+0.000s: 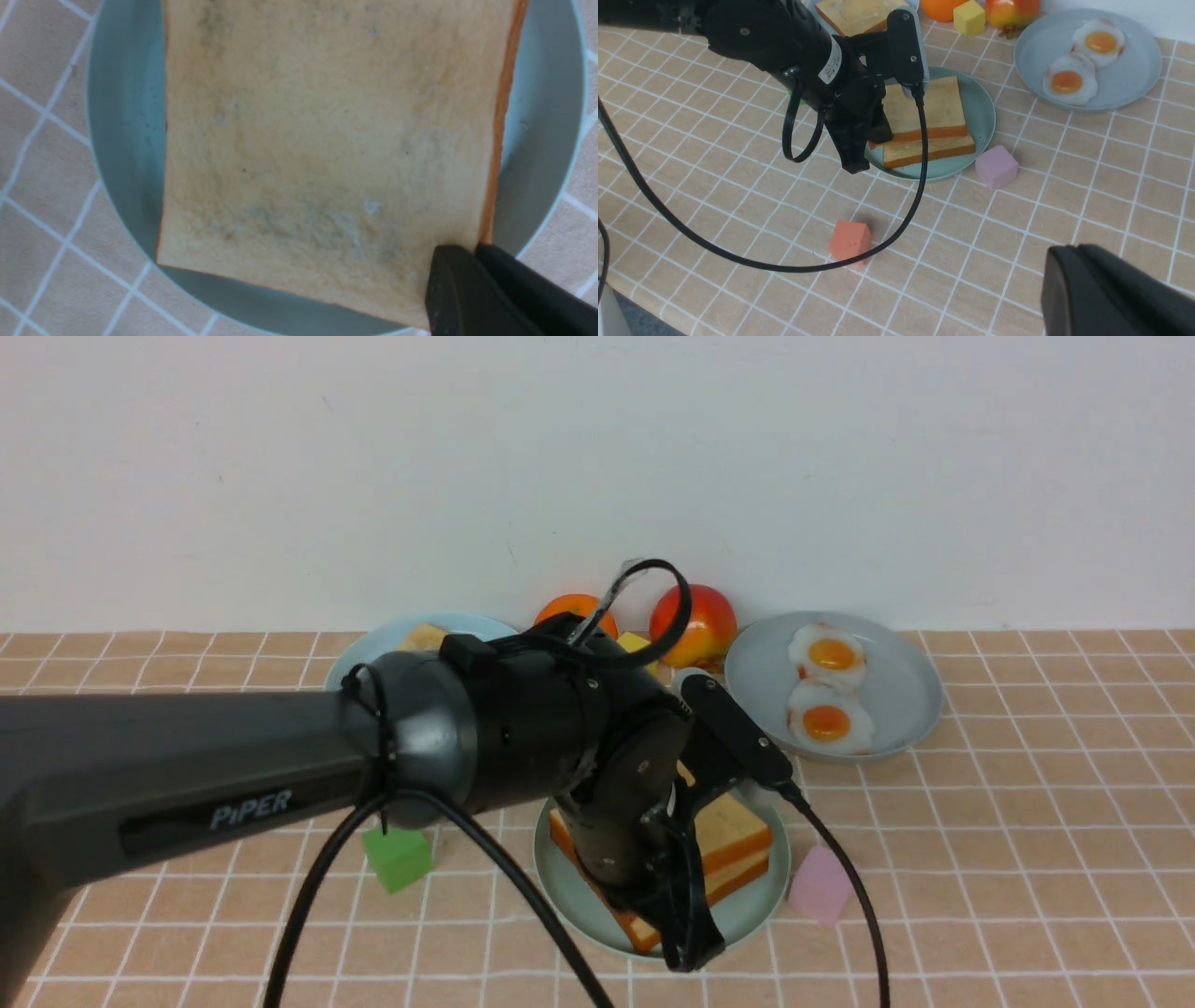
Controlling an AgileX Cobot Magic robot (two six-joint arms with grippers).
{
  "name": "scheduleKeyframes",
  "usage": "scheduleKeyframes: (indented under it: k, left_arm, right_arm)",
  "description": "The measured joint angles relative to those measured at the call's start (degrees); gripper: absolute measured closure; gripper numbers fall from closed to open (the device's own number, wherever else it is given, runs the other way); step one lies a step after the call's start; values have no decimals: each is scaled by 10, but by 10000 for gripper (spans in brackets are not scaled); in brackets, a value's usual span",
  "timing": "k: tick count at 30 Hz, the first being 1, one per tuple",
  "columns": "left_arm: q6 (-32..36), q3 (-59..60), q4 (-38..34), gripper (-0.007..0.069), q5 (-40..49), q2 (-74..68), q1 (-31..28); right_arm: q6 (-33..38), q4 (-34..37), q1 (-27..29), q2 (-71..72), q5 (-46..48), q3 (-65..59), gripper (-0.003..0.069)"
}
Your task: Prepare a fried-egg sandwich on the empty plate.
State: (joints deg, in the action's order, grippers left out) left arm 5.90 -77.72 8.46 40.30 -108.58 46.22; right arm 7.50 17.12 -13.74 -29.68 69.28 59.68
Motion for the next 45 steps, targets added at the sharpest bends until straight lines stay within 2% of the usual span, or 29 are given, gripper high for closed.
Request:
scheduleKeyframes:
  k: [5,9,10,11,12,14,18,21,25,26,27,28,30,35,36,40,41,42,45]
  left_arm:
    - [0,0,-8,595,-2,0,0]
    - [0,0,-15,475,-4,0,0]
    - [0,0,-16,468,-4,0,0]
    - [0,0,-20,414,-6,0,0]
    - [0,0,-20,402,-6,0,0]
    - [0,0,-33,330,-6,0,0]
    - [0,-4,-65,283,7,10,0]
    - [0,-7,-79,296,20,34,0]
    - [-27,-6,-91,508,22,155,0]
    - [-29,-5,-91,508,22,170,0]
    - [-37,8,-92,607,-5,226,0]
    - [-41,19,-94,628,-23,260,0]
    - [-46,47,-97,638,-57,321,0]
    - [-52,227,-124,638,-188,546,0]
    - [-53,235,-126,638,-198,554,0]
    - [-53,419,-159,638,-318,713,0]
    - [-53,426,-159,638,-318,718,0]
    - [-54,489,-168,638,-370,762,0]
    - [-54,565,-172,638,-438,815,0]
  right_arm:
    - [0,0,0,0,1,0,627]
    - [-1,0,0,0,3,0,627]
    - [-1,0,0,0,3,0,627]
    - [-1,0,0,0,3,0,627]
    - [-1,0,0,0,3,0,627]
    - [-1,0,0,0,3,0,627]
    - [-1,0,0,0,3,0,627]
    - [-1,0,0,0,3,0,627]
    - [-2,-17,0,0,4,0,624]
    - [-2,-17,0,0,4,0,624]
    - [-6,-26,0,2,7,0,622]
    - [-9,-31,0,4,8,0,622]
    - [-13,-37,0,7,8,0,620]
    - [-52,-77,0,51,31,0,619]
    - [-54,-79,0,53,31,0,619]
    - [-101,-114,0,120,34,-16,619]
    - [-103,-115,0,124,34,-18,619]
    - [-123,-123,0,152,34,-35,619]
    - [-153,-133,0,200,18,-78,619]
